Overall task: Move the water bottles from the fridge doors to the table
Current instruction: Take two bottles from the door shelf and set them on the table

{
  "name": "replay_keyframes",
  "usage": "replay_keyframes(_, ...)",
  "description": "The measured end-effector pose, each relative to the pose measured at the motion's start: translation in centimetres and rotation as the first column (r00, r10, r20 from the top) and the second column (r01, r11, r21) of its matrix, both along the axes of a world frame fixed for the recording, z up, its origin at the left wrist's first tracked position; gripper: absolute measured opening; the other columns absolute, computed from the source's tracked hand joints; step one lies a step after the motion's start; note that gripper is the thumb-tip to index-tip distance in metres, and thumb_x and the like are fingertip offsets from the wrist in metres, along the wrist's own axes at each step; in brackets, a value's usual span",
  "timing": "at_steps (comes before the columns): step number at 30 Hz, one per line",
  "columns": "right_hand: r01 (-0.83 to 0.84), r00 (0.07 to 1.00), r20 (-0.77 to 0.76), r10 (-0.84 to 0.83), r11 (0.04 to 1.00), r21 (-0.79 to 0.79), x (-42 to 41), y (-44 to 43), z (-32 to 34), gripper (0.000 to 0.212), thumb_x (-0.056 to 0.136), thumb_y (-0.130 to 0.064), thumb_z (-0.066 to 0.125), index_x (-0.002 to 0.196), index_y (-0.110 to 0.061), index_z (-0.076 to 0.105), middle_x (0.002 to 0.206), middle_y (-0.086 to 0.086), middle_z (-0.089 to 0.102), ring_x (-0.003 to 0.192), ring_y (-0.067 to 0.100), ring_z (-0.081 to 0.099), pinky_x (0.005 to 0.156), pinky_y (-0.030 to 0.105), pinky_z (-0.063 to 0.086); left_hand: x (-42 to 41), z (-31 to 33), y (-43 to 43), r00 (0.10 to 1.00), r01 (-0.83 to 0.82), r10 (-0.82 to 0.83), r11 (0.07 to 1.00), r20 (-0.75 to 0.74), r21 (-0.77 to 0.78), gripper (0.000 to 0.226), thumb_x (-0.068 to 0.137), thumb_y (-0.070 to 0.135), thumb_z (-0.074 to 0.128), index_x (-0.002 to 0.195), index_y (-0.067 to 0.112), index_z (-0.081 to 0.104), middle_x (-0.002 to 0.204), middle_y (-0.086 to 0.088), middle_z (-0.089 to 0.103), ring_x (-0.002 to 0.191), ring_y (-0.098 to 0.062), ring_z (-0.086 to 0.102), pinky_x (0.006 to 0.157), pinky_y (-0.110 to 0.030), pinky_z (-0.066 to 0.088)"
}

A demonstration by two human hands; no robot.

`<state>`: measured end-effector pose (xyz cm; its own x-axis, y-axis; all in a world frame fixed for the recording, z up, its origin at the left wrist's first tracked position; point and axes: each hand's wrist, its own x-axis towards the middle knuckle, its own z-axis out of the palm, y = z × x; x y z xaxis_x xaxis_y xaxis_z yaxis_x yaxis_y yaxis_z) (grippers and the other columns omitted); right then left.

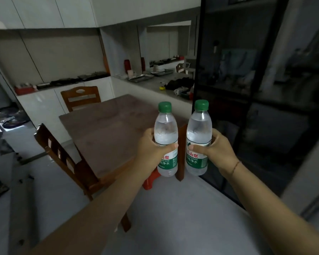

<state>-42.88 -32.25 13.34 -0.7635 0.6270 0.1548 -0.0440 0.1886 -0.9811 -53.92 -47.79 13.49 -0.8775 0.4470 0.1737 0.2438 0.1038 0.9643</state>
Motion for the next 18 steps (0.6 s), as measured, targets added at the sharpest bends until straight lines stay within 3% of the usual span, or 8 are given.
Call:
replay_keyframes(5, -0.012, 1.000, -0.021, 0.011, 0.998, -0.061, -8.8, 3.7, -0.8, 0.051, 0.062, 0.000, 0.082, 0.106, -0.015, 0.059, 0.099, 0.001, 0.069, 0.091, 0.018, 0.067, 0.075, 0.030, 0.054, -8.7, -1.5, 4.4, 0.998, -0.025, 0.024, 0.999, 0.057, 0.031, 0.061, 0.056, 0.021, 0.090, 0.108, 0.019, 0.058, 0.101, -0.001, 0.073, 0.091, -0.018, 0.072, 0.081, -0.044, 0.059)
replay_keyframes(14, -0.006, 1.000, 0.005, 0.006, 0.998, -0.062, -23.9, 11.1, -1.5, 0.052, 0.061, 0.001, 0.083, 0.099, -0.023, 0.058, 0.099, 0.001, 0.069, 0.092, 0.021, 0.068, 0.080, 0.038, 0.055, -23.3, -2.3, 11.5, 0.995, -0.066, 0.065, 0.998, 0.073, 0.008, 0.058, 0.061, 0.016, 0.088, 0.111, 0.013, 0.058, 0.100, 0.000, 0.072, 0.089, -0.014, 0.070, 0.072, -0.029, 0.058)
replay_keyframes(18, -0.011, 1.000, 0.004, 0.012, 0.997, -0.073, -30.5, 14.3, -1.9, 0.052, 0.062, 0.004, 0.082, 0.097, -0.025, 0.056, 0.096, -0.001, 0.068, 0.089, 0.018, 0.067, 0.073, 0.032, 0.054, -29.8, -2.7, 14.4, 0.997, -0.044, 0.044, 0.999, 0.069, 0.002, 0.053, 0.063, 0.013, 0.087, 0.109, 0.017, 0.060, 0.098, 0.002, 0.072, 0.089, -0.011, 0.070, 0.071, -0.025, 0.056)
